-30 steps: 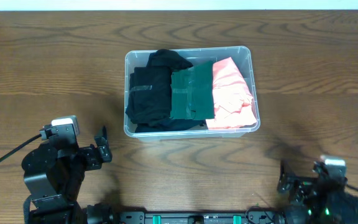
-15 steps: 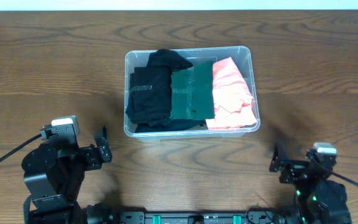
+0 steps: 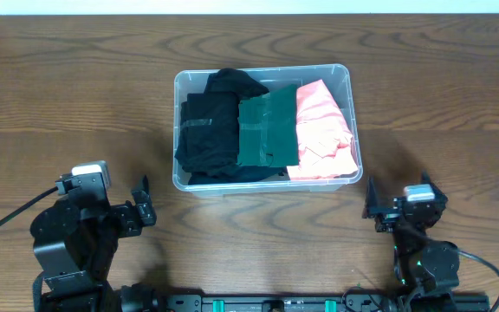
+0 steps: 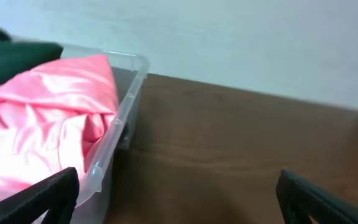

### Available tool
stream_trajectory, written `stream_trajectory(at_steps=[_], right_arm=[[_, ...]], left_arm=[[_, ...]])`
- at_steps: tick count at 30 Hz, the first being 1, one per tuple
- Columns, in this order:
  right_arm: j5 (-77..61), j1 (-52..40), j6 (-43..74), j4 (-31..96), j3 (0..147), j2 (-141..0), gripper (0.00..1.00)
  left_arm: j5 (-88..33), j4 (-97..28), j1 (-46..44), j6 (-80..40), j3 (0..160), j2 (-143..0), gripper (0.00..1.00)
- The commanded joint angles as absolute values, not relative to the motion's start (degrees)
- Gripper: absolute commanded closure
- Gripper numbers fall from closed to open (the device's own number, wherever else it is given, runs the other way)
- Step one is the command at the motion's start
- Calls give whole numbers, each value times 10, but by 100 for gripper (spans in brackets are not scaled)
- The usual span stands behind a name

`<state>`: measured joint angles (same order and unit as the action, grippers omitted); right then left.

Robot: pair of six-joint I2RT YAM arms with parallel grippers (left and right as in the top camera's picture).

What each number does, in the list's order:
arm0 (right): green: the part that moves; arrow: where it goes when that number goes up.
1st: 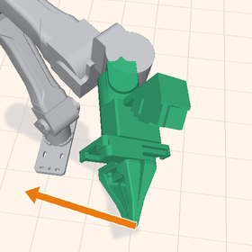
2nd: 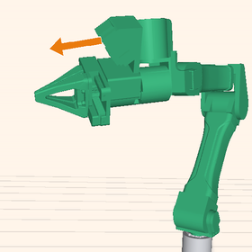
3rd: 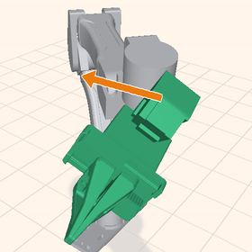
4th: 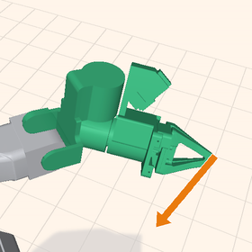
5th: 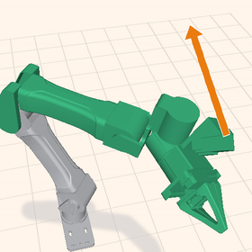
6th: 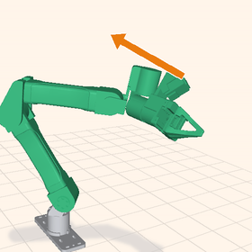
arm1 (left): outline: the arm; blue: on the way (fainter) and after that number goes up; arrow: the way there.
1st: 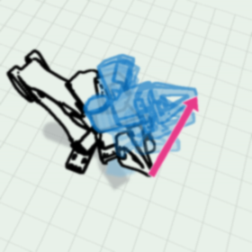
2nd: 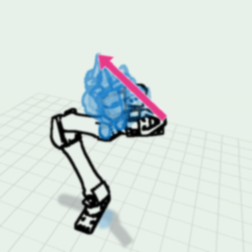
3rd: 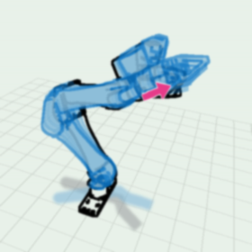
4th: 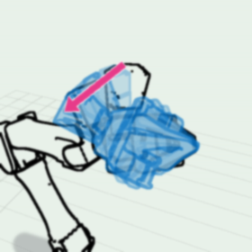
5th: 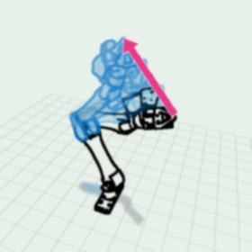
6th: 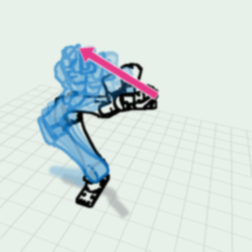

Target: Pack container

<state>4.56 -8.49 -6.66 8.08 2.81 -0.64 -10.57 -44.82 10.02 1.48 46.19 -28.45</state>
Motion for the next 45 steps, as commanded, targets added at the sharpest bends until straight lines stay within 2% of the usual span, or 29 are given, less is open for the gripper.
stream_trajectory(at_steps=[1,16,25,45], right_arm=[[23,-83,-138,79,20,-3,1],[23,-109,-118,68,16,-3,1],[21,-38,-118,40,3,-3,1],[18,-37,-115,38,3,-10,1]], left_arm=[[-111,-448,103,18,460,-283,2],[-111,-447,103,18,460,-283,2],[-111,-447,103,18,460,-283,2],[-111,-447,103,18,460,-283,2]])
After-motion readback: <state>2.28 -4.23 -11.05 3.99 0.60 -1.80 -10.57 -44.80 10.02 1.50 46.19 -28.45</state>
